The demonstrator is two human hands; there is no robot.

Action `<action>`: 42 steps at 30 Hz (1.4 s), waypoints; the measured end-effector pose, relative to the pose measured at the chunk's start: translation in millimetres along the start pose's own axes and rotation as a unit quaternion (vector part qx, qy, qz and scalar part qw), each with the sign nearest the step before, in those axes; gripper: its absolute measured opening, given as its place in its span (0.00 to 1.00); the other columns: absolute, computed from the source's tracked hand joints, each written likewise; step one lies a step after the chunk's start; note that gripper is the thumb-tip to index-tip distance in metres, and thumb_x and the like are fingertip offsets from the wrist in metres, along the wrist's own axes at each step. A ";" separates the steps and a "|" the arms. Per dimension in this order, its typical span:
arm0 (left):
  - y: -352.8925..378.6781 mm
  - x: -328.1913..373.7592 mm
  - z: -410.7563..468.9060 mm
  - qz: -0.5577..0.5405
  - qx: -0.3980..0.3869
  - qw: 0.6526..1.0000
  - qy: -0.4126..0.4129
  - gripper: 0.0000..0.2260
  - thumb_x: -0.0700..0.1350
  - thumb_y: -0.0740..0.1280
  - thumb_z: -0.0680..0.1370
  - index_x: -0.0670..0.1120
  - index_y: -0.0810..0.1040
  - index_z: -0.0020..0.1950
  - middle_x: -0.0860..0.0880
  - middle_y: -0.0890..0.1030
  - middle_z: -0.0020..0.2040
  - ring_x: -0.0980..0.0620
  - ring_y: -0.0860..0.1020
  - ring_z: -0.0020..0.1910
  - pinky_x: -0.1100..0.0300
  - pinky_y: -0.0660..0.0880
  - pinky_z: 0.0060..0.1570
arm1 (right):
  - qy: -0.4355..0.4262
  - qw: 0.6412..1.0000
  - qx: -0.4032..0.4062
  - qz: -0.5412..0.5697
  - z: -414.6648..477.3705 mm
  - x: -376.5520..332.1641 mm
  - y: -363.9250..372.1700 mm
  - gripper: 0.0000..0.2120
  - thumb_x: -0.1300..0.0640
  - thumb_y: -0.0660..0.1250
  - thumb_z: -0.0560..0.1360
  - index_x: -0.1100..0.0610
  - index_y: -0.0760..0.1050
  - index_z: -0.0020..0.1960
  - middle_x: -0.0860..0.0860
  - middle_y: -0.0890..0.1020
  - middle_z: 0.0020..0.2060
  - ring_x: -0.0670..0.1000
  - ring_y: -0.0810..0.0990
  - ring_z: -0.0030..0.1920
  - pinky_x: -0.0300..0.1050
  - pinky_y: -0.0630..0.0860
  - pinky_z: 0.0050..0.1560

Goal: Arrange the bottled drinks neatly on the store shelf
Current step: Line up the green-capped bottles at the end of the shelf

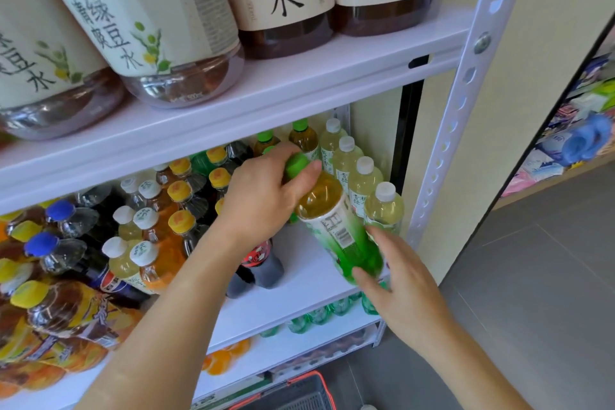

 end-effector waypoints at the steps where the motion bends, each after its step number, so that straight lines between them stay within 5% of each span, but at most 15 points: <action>1: 2.0 3.4 2.4 0.040 0.012 0.999 0.024 0.18 0.61 0.60 0.78 0.47 0.76 0.50 0.52 0.78 0.34 0.51 0.77 0.35 0.56 0.72 0.35 | -0.020 0.998 0.032 -0.047 3.6 -4.4 -1.3 0.29 0.55 0.72 0.74 0.52 0.66 0.73 0.49 0.74 0.66 0.51 0.73 0.64 0.50 0.75 0.60; 5: 13.9 2.2 19.7 0.148 0.039 0.985 0.079 0.21 0.60 0.60 0.79 0.43 0.76 0.56 0.45 0.80 0.35 0.39 0.80 0.35 0.52 0.74 0.32 | -0.020 0.990 0.068 -0.118 20.8 -21.6 -4.9 0.30 0.59 0.70 0.74 0.57 0.65 0.74 0.59 0.68 0.71 0.61 0.66 0.70 0.54 0.71 0.64; 10: 46.0 -16.0 61.0 0.216 -0.032 0.976 0.012 0.15 0.57 0.63 0.81 0.44 0.73 0.51 0.43 0.81 0.44 0.40 0.80 0.44 0.54 0.66 0.36 | 0.022 0.979 0.023 -0.200 46.2 -24.9 1.7 0.34 0.56 0.65 0.76 0.57 0.56 0.77 0.63 0.55 0.76 0.63 0.50 0.77 0.54 0.50 0.77; 15: 78.1 -30.3 91.3 0.245 -0.057 0.968 -0.026 0.15 0.55 0.64 0.81 0.43 0.75 0.56 0.42 0.81 0.51 0.41 0.79 0.51 0.56 0.66 0.41 | 0.054 0.966 -0.006 -0.253 62.9 -16.7 7.4 0.36 0.51 0.62 0.77 0.59 0.48 0.78 0.67 0.49 0.76 0.64 0.45 0.77 0.55 0.39 0.76; 19: 89.8 -44.4 102.2 0.179 -0.068 0.977 -0.089 0.09 0.51 0.66 0.80 0.47 0.71 0.49 0.44 0.80 0.50 0.42 0.79 0.53 0.56 0.68 0.44 | 0.061 0.967 -0.010 -0.249 70.5 -15.3 8.7 0.36 0.52 0.63 0.78 0.62 0.51 0.78 0.68 0.50 0.76 0.65 0.49 0.77 0.56 0.46 0.77; 23: 92.4 -51.1 106.8 0.148 -0.079 0.976 -0.136 0.13 0.48 0.66 0.80 0.42 0.74 0.61 0.41 0.80 0.57 0.40 0.78 0.57 0.54 0.71 0.48 | 0.059 0.968 -0.003 -0.244 72.1 -11.7 8.6 0.35 0.51 0.63 0.78 0.62 0.50 0.78 0.67 0.50 0.76 0.64 0.49 0.77 0.55 0.45 0.78; 29: 65.9 -48.3 98.0 0.328 -0.037 0.940 -0.083 0.14 0.39 0.63 0.77 0.47 0.76 0.62 0.42 0.78 0.56 0.39 0.76 0.57 0.52 0.69 0.40 | 0.046 0.975 0.027 -0.214 67.0 -6.6 7.9 0.33 0.56 0.65 0.76 0.61 0.57 0.76 0.65 0.55 0.76 0.64 0.46 0.78 0.50 0.42 0.77; 34: 54.8 -55.1 79.9 0.383 -0.221 0.889 -0.114 0.17 0.43 0.66 0.78 0.46 0.73 0.66 0.39 0.69 0.65 0.36 0.74 0.59 0.46 0.75 0.55 | 0.013 0.981 0.063 -0.182 57.6 -8.2 8.4 0.28 0.61 0.67 0.74 0.62 0.66 0.72 0.64 0.63 0.74 0.65 0.53 0.77 0.56 0.55 0.77; 37: 47.2 -51.6 73.9 0.344 -0.220 0.908 -0.094 0.12 0.40 0.67 0.77 0.48 0.77 0.60 0.44 0.76 0.59 0.41 0.77 0.55 0.52 0.75 0.52 | -0.033 0.983 0.118 -0.134 47.6 -8.7 10.9 0.25 0.67 0.69 0.71 0.64 0.71 0.68 0.63 0.70 0.70 0.65 0.62 0.74 0.61 0.67 0.71; 42: 39.5 -32.0 32.9 0.247 -0.218 0.942 -0.056 0.08 0.45 0.68 0.76 0.48 0.77 0.55 0.45 0.78 0.51 0.45 0.77 0.49 0.58 0.66 0.42 | -0.082 0.989 0.106 -0.055 29.4 -3.3 19.5 0.27 0.66 0.69 0.72 0.61 0.69 0.70 0.58 0.69 0.72 0.59 0.65 0.73 0.53 0.70 0.68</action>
Point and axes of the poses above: each hand's wrist, its own z-axis towards the middle knuckle, its own y-axis out of the palm, x = y × z, the point moved 1 cm from there along z, towards the middle knuckle
